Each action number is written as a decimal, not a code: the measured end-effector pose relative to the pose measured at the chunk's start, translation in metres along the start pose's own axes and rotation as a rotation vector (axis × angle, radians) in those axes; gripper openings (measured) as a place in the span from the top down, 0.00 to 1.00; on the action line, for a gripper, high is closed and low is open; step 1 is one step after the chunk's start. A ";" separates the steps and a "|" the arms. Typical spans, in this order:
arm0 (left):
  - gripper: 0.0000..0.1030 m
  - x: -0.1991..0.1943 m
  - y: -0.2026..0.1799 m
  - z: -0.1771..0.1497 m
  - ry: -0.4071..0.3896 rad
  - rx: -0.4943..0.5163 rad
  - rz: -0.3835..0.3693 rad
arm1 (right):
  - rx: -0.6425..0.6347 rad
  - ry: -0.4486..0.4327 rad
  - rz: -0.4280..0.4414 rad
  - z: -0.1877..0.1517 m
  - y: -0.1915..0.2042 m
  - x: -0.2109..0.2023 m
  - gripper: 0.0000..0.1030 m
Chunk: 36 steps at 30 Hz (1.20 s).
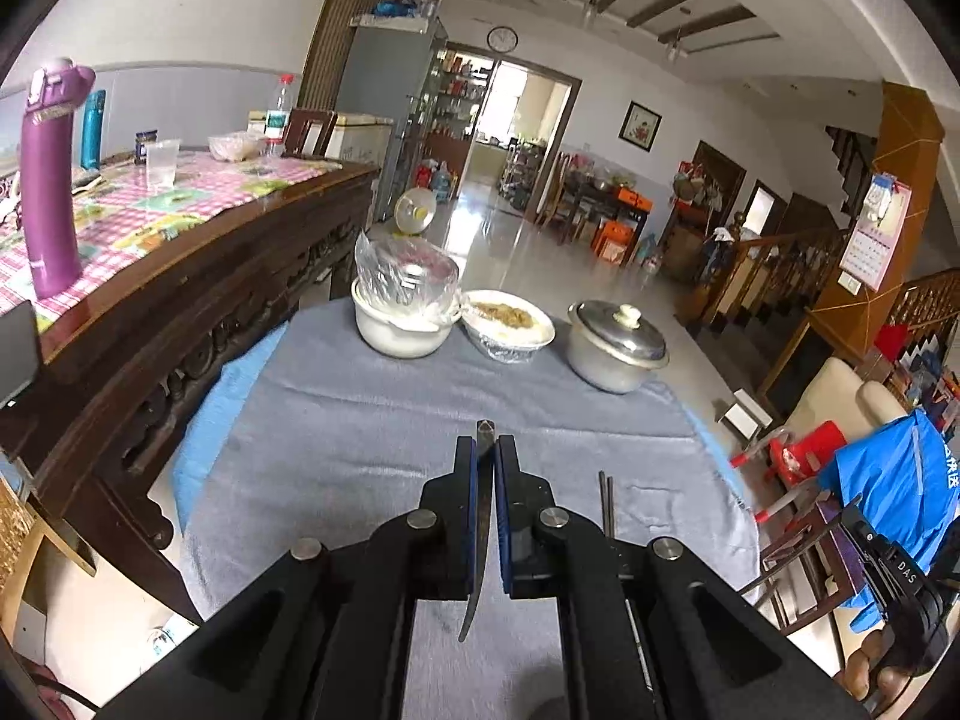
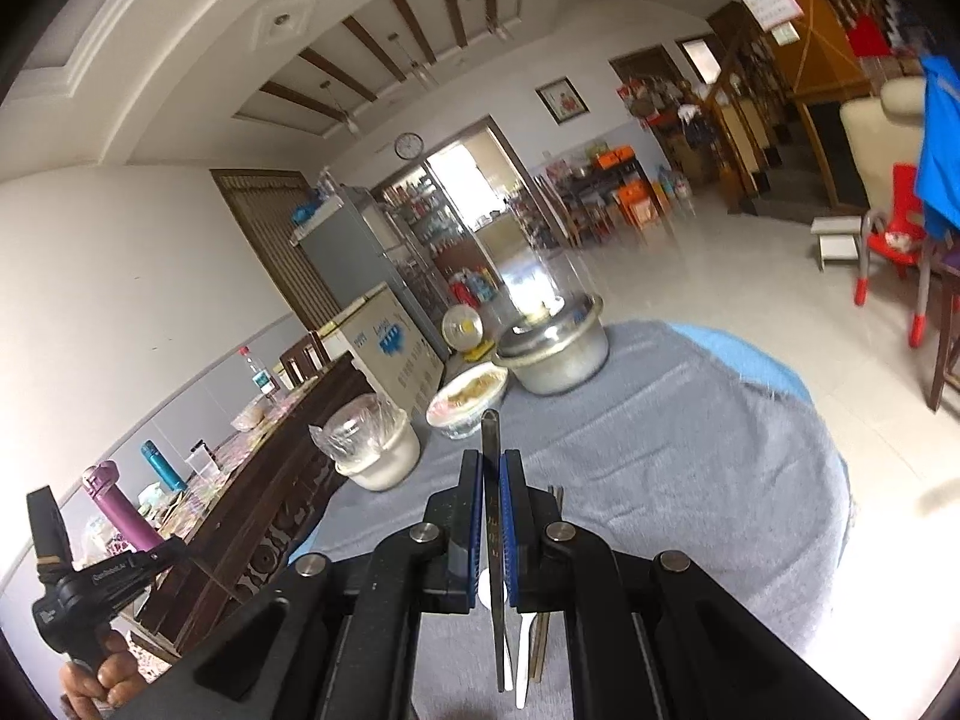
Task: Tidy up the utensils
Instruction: 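Grasp a dark chopstick with the left gripper while the right gripper lifts its chopstick, then lower both held chopsticks into the black holder and open both grippers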
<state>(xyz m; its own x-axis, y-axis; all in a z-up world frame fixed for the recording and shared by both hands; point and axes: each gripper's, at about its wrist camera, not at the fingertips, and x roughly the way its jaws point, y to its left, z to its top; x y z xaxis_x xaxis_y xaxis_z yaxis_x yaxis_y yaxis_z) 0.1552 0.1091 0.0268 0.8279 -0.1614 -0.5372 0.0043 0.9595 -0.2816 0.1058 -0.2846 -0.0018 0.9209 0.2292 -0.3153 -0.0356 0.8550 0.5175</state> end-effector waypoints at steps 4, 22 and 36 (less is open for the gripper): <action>0.95 -0.021 -0.008 0.004 -0.031 0.010 -0.025 | -0.035 -0.046 0.007 0.005 0.012 -0.016 0.94; 0.95 -0.096 -0.056 0.007 -0.140 0.094 -0.139 | -0.140 -0.172 0.109 0.018 0.051 -0.084 0.94; 0.95 -0.110 -0.082 -0.006 -0.123 0.140 -0.219 | -0.175 -0.120 0.193 0.004 0.064 -0.084 0.94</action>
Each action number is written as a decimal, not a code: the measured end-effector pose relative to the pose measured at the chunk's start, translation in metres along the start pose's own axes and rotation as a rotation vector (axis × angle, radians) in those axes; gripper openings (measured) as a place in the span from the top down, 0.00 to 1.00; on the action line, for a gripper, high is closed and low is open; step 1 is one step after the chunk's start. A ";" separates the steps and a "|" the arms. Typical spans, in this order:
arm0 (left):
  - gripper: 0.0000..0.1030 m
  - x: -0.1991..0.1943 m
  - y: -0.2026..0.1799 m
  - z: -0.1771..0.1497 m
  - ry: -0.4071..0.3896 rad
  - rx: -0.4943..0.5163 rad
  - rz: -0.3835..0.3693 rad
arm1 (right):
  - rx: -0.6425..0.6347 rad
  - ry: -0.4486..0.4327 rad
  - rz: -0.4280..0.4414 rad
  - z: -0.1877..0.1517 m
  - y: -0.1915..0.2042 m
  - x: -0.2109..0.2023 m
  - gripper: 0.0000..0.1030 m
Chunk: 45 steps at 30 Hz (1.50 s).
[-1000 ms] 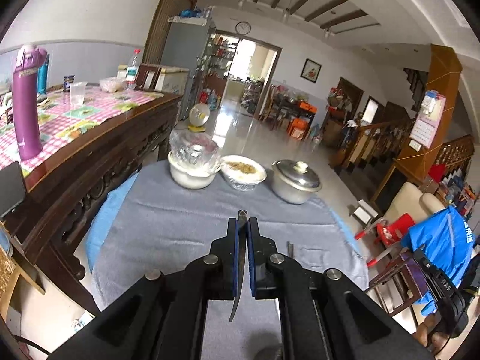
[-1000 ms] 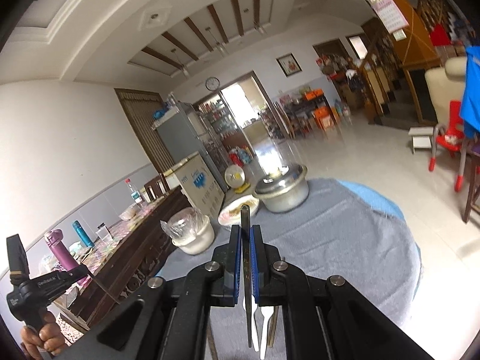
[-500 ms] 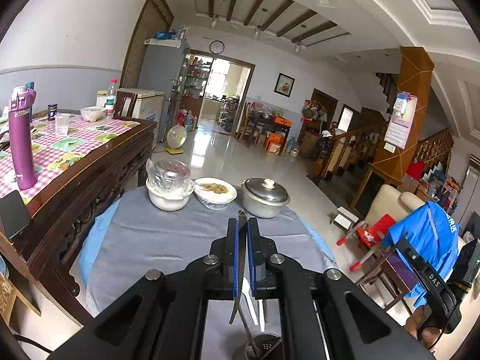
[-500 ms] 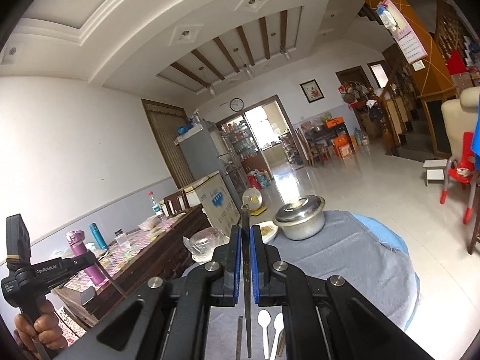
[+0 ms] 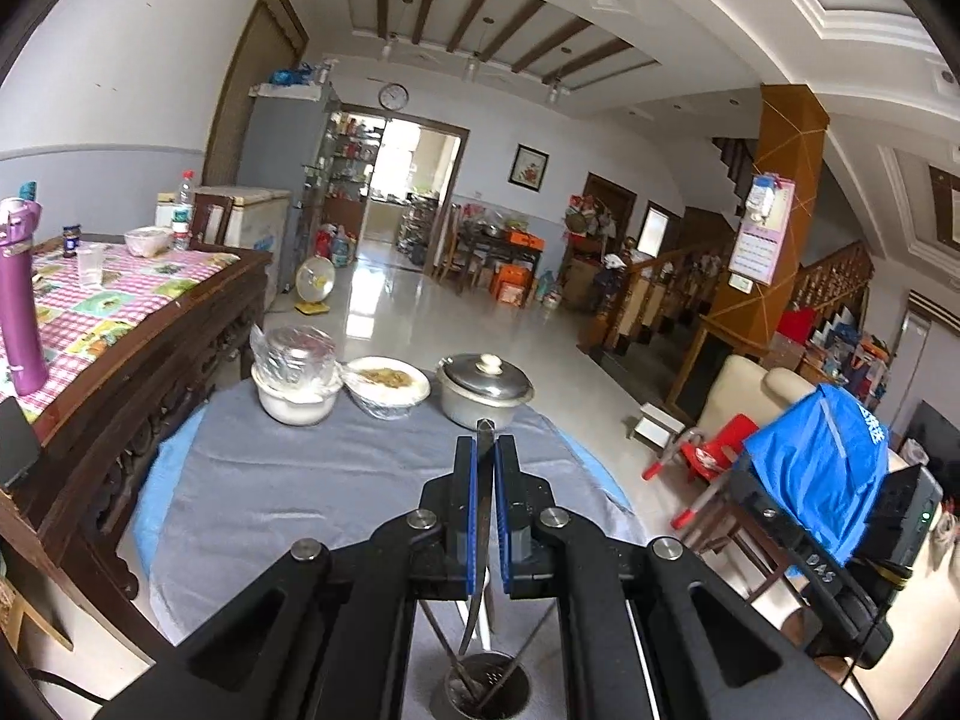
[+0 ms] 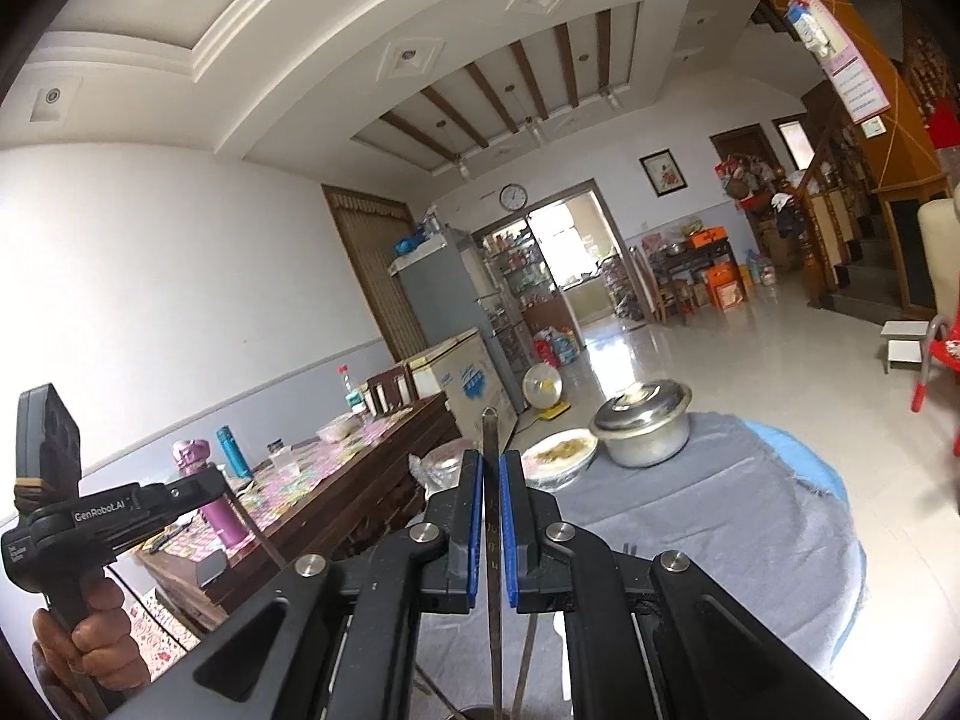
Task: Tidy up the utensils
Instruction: 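Lower both held chopsticks into the black holder and open both grippers, then move both open grippers back over the remaining chopsticks and spoons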
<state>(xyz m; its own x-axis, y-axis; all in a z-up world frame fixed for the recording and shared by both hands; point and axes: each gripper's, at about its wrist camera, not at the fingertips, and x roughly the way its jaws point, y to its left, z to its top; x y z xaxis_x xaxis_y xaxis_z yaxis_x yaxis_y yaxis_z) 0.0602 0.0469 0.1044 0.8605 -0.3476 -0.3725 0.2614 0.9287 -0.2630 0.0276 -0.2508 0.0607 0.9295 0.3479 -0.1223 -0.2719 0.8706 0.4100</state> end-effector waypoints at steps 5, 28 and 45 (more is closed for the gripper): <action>0.95 0.010 -0.009 -0.010 0.057 0.009 -0.021 | -0.015 0.052 0.019 -0.011 0.007 0.011 0.94; 0.95 0.036 -0.003 -0.047 0.240 0.053 -0.007 | -0.070 0.257 0.028 -0.052 0.017 0.047 0.94; 0.59 0.035 0.009 -0.068 0.301 0.098 -0.024 | -0.060 0.393 0.016 -0.073 0.017 0.071 0.93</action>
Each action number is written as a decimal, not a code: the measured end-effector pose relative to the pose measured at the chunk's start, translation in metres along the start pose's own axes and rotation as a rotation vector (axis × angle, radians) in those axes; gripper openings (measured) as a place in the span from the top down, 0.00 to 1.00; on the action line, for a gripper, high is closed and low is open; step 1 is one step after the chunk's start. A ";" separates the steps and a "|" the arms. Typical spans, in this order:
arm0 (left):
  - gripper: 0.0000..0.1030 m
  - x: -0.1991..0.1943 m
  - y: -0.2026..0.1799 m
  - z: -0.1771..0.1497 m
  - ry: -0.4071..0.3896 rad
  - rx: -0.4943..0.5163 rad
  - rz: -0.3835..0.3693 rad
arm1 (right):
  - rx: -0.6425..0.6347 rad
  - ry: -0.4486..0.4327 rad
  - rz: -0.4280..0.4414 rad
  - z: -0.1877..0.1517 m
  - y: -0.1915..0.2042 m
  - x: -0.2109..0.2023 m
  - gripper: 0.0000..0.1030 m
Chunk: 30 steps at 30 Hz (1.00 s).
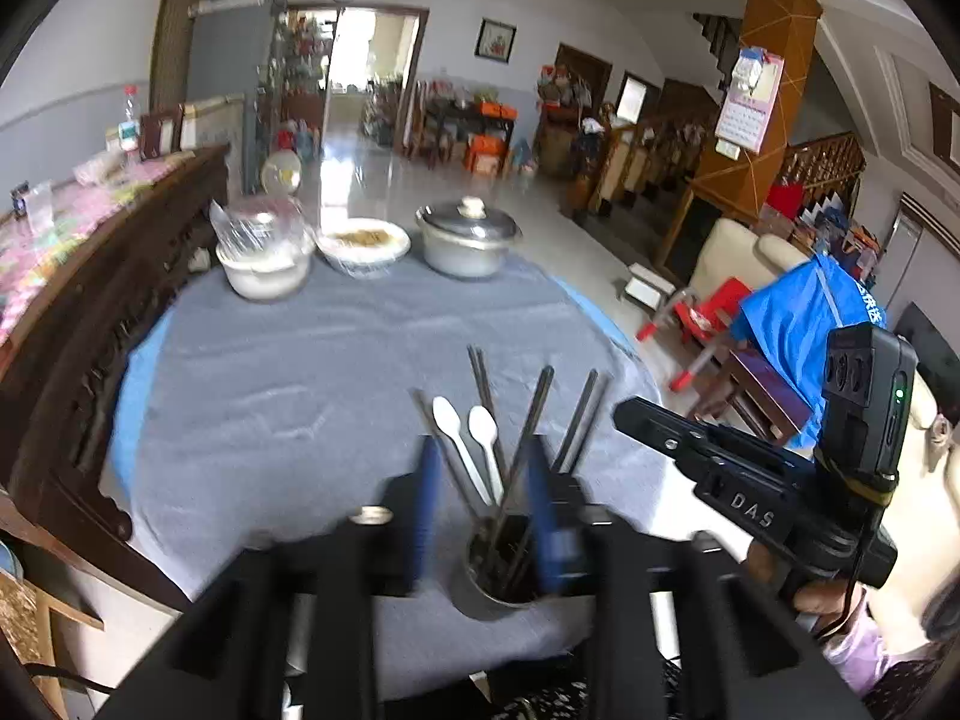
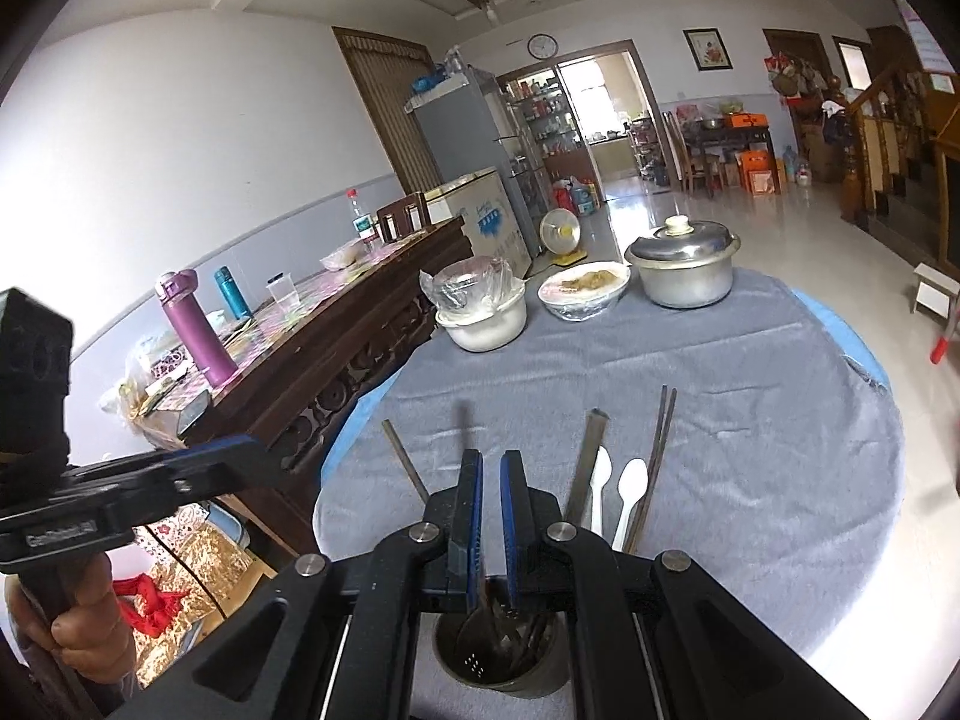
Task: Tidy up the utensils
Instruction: 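Move both open grippers back over the remaining chopsticks and spoons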
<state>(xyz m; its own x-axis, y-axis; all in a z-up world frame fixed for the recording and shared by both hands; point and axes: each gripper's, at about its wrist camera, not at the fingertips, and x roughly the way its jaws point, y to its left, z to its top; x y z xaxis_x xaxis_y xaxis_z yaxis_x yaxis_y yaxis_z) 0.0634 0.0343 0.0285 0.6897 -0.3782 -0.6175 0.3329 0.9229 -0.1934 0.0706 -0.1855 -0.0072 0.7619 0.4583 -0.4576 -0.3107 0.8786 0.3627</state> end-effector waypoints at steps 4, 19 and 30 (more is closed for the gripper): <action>0.53 -0.011 0.006 0.001 -0.047 0.020 0.074 | 0.037 -0.038 0.005 0.007 -0.012 -0.009 0.84; 0.48 -0.004 0.034 -0.016 0.029 0.004 0.288 | 0.147 -0.118 -0.197 0.024 -0.078 -0.060 0.83; 0.48 -0.032 0.071 -0.046 0.090 -0.093 0.452 | 0.150 -0.081 -0.351 0.010 -0.101 -0.105 0.83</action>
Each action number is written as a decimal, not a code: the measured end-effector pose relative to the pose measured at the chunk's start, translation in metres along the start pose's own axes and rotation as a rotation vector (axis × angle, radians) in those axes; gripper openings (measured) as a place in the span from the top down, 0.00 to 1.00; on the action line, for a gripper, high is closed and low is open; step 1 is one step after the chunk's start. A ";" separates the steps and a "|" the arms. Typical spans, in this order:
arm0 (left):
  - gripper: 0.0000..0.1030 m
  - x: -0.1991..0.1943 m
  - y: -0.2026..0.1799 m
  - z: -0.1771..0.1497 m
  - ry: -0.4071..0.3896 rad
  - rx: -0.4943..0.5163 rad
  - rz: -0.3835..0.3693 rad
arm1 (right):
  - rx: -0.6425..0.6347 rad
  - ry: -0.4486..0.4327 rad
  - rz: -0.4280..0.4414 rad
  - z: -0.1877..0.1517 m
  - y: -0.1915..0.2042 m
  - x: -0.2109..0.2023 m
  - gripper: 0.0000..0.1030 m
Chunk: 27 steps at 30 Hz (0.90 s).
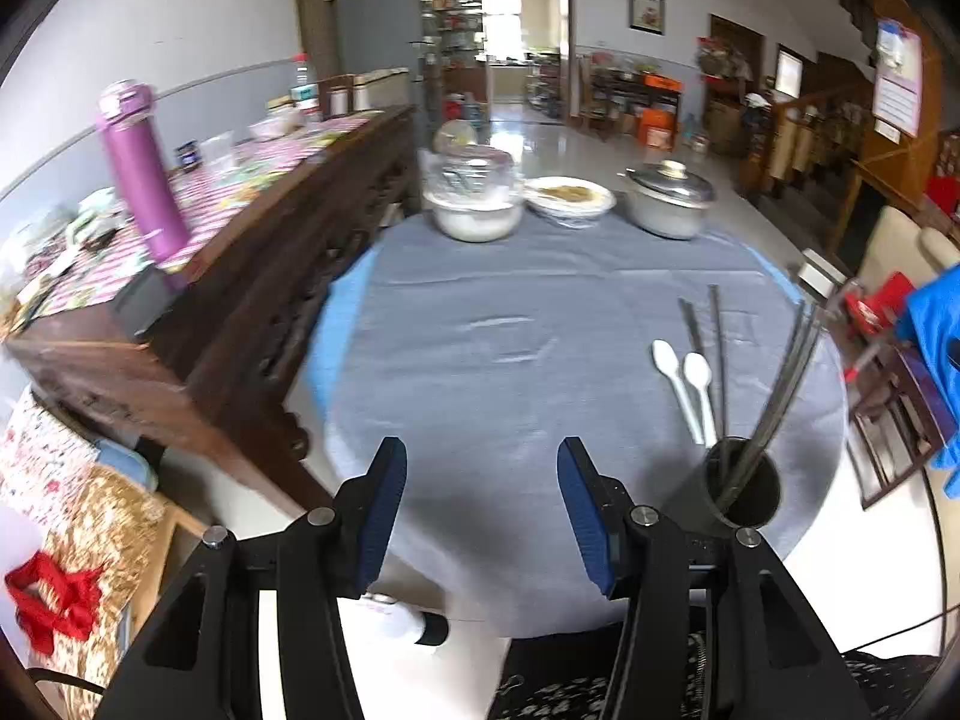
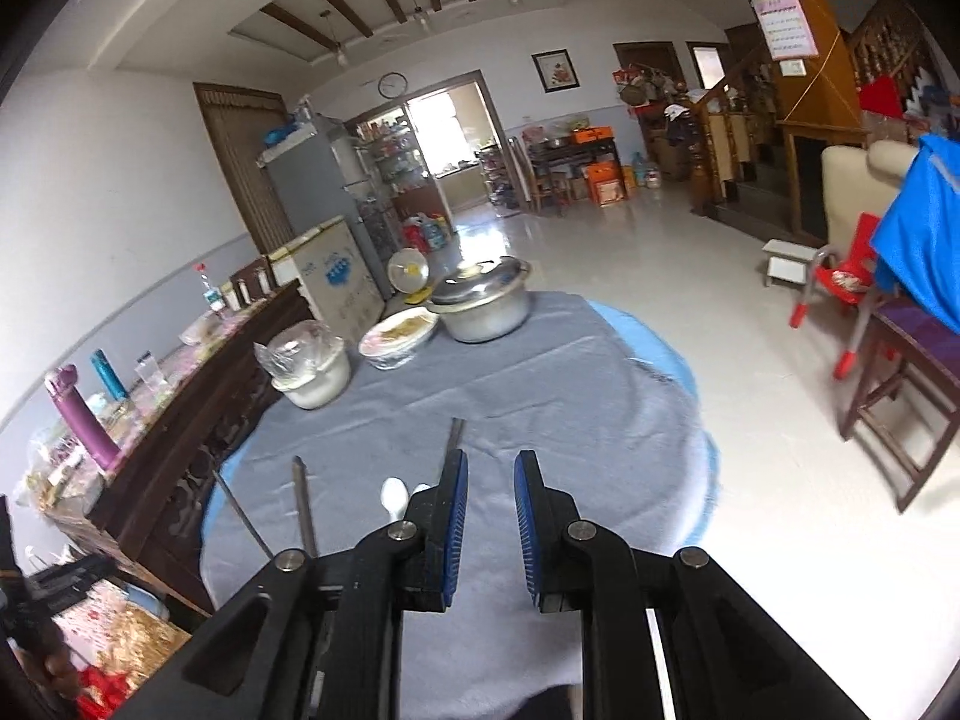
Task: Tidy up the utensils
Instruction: 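Move both open grippers back over the remaining chopsticks and spoons, then close the right gripper on a dark chopstick beside the white spoons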
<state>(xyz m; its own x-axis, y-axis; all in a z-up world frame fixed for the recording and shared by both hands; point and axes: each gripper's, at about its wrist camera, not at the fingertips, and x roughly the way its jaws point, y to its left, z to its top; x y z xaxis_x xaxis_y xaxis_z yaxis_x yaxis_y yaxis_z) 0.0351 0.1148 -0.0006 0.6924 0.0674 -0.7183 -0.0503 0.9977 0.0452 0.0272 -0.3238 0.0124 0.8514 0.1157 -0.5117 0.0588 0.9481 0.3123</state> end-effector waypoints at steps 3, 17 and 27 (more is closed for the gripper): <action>0.48 -0.009 0.011 -0.006 0.002 -0.005 0.039 | 0.019 0.005 -0.016 -0.002 -0.009 -0.012 0.83; 0.45 0.042 0.007 0.024 -0.075 0.009 -0.024 | 0.111 0.065 0.112 -0.006 -0.009 0.039 0.71; 0.45 0.124 -0.002 0.067 0.028 -0.011 -0.104 | 0.259 0.262 0.169 -0.004 -0.024 0.161 0.71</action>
<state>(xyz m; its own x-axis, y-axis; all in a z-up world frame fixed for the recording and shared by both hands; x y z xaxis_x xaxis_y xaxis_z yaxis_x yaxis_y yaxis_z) 0.1693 0.1212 -0.0438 0.6739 -0.0365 -0.7379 0.0124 0.9992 -0.0381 0.1606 -0.3266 -0.0803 0.7008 0.3667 -0.6119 0.0875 0.8071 0.5840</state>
